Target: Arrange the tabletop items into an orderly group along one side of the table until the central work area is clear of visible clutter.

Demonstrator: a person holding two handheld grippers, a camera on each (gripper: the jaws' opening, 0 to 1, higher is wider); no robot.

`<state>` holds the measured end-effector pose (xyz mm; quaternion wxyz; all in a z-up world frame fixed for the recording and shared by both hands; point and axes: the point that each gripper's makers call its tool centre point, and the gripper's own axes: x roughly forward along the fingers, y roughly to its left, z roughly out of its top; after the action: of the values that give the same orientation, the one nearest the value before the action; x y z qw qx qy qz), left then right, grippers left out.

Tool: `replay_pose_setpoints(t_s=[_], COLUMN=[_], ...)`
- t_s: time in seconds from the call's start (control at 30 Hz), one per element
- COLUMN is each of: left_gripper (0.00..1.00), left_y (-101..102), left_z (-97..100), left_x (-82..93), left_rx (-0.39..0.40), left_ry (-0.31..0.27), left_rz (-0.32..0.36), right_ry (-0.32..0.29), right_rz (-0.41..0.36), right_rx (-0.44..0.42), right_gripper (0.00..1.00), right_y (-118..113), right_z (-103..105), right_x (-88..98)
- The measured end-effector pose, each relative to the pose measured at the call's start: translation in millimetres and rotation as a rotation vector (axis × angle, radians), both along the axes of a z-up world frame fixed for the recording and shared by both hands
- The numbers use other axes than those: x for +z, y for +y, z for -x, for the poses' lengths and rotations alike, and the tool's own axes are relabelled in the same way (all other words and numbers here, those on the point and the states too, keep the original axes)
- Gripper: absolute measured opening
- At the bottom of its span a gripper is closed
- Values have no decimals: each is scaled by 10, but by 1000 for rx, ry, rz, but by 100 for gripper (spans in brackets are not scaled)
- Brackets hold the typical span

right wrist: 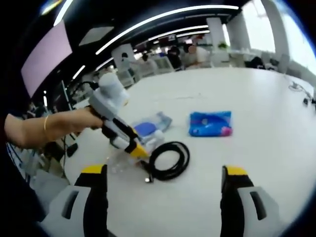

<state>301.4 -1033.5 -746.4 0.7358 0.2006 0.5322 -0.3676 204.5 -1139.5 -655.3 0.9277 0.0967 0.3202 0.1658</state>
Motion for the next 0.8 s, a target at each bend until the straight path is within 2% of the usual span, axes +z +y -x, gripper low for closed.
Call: replay_pose_setpoints(t_s=[0.2, 0.33, 0.37, 0.43, 0.57, 0.8], left_gripper=[34, 34, 34, 34, 34, 34], left_y=[9, 20, -13, 39, 59, 108], left_z=[33, 28, 9, 8, 2, 10], left_x=[25, 75, 87, 101, 163, 352], left_rx=[3, 34, 31, 61, 72, 105], left_ry=[-5, -11, -25, -28, -57, -122], left_rz=[22, 64, 98, 98, 129, 201], right_ry=[-9, -11, -14, -18, -26, -24], right_rz=[-5, -10, -8, 5, 19, 18], right_rx=[-9, -8, -4, 5, 21, 47], right_gripper=[93, 93, 93, 93, 93, 93], right_y=[-1, 19, 30, 50, 85, 158], right_z=[-9, -6, -7, -6, 3, 45], right_x=[27, 39, 42, 46, 57, 61])
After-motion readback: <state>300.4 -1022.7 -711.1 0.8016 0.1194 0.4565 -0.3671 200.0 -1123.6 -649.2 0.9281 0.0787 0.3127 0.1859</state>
